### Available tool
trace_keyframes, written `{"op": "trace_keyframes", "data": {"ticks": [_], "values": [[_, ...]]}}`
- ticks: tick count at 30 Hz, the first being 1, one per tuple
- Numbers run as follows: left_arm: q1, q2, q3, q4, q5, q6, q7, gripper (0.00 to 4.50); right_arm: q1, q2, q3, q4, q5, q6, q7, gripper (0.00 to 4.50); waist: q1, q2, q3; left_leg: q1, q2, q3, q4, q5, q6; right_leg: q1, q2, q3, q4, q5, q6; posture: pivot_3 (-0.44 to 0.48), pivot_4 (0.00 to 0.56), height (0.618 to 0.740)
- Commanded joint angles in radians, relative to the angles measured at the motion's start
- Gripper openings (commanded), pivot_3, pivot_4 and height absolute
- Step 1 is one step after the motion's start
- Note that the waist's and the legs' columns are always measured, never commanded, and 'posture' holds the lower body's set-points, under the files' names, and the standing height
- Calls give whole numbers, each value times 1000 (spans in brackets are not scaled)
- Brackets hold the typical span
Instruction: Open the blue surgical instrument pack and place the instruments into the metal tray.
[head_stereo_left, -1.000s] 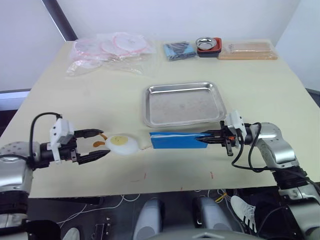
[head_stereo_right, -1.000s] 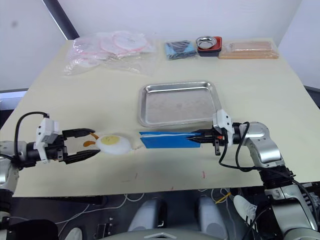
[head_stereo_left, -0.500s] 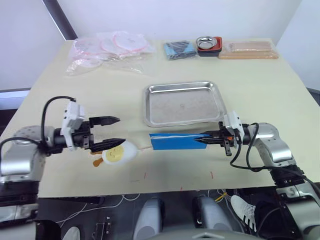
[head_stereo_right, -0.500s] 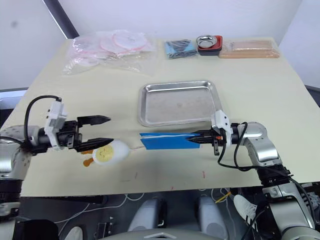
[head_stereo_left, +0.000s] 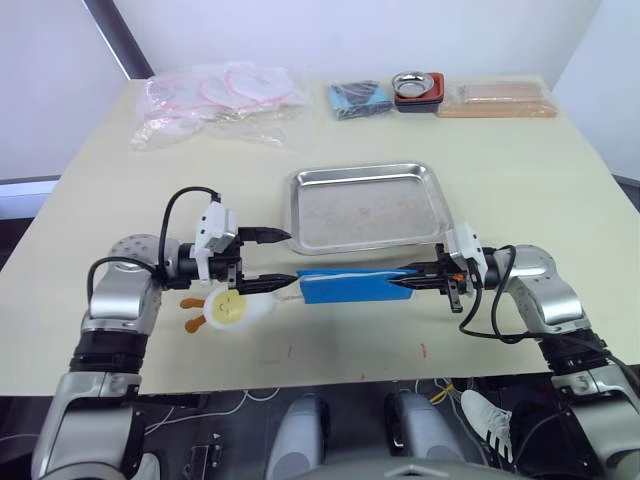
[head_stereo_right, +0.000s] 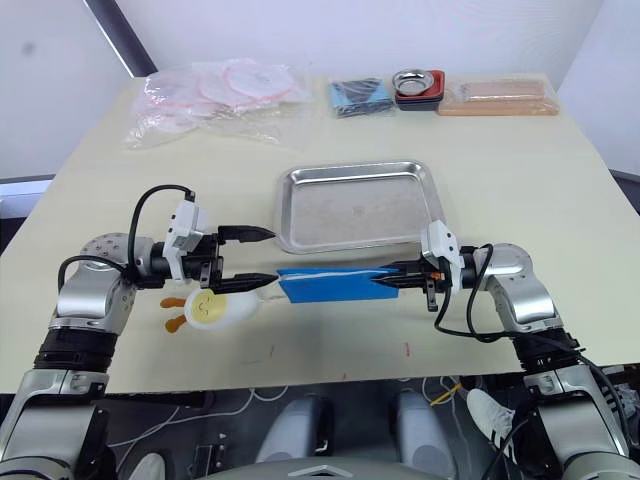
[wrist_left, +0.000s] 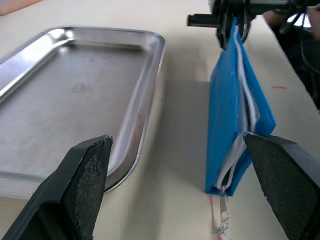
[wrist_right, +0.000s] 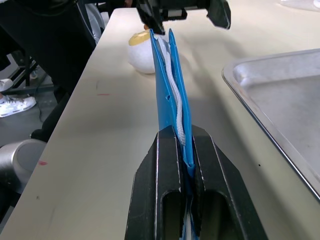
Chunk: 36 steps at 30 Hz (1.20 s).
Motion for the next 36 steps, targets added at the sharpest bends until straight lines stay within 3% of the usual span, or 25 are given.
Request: {"op": "trace_keyframes", "data": {"ticks": [1, 15, 18, 20, 21, 23, 27, 36], "values": [[-20, -9, -7, 11, 15, -39, -13, 4468, -10, 2, -13, -36, 15, 0, -8, 0, 0, 0, 0, 0, 0, 0, 0, 0, 0, 0, 0, 0, 0, 0, 0, 0, 150, 740], [-33, -87, -15, 21, -8, -43, -39, 4468, 16, -13, -12, -65, 16, 15, -12, 0, 1, 0, 0, 0, 0, 0, 0, 0, 0, 0, 0, 0, 0, 0, 0, 0, 150, 740], [-16, -75, -22, -8, -28, -1, -64, 3794, 16, -15, -14, -67, 16, 19, -14, 0, 0, 0, 0, 0, 0, 0, 0, 0, 0, 0, 0, 0, 0, 0, 0, 0, 150, 740], [-9, -74, -24, -23, -37, 19, -69, 2828, 16, -16, -15, -67, 17, 20, -15, 0, 0, 0, 0, 0, 0, 0, 0, 0, 0, 0, 0, 0, 0, 0, 0, 0, 150, 740], [-3, -75, -25, -30, -39, 28, -71, 2641, 15, -16, -15, -64, 16, 19, -16, 0, 0, 0, 0, 0, 0, -1, 0, 0, 0, 0, 0, 0, 0, 0, 0, 0, 150, 740], [3, -75, -25, -39, -41, 39, -74, 1429, 14, -15, -15, -61, 15, 17, -17, 0, 0, 0, 0, 0, 0, -1, 0, 0, 0, 0, 0, 0, 1, 0, 0, 0, 150, 740], [17, -77, -28, -51, -37, 44, -69, 47, 14, -15, -14, -64, 17, 19, -17, 0, 0, 0, 0, 0, 0, -1, 1, 0, 0, 0, 0, 0, 1, 0, 0, 0, 150, 740], [29, -75, -28, -48, -32, 41, -68, 47, 10, -18, -23, -67, 34, 43, -17, 0, 0, 0, 0, 0, 0, -1, 1, 0, 0, 0, 0, 0, 1, 0, 0, 0, 150, 740]]}}
